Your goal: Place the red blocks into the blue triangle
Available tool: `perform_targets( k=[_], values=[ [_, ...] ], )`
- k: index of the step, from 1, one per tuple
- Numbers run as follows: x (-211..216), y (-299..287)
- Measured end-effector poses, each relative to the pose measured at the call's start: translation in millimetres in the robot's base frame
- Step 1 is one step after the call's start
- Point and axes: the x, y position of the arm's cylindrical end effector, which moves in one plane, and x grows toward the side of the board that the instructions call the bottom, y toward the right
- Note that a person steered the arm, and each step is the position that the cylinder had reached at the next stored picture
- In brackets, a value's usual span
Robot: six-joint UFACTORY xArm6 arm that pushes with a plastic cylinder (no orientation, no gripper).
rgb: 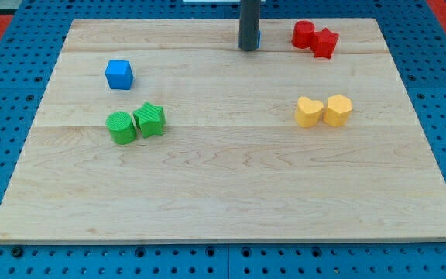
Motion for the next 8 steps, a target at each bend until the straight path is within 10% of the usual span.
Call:
perform_targets(
  k=[5, 8],
  values=[
    [27.0, 183.5],
    [-28.1, 129.2]
  ],
)
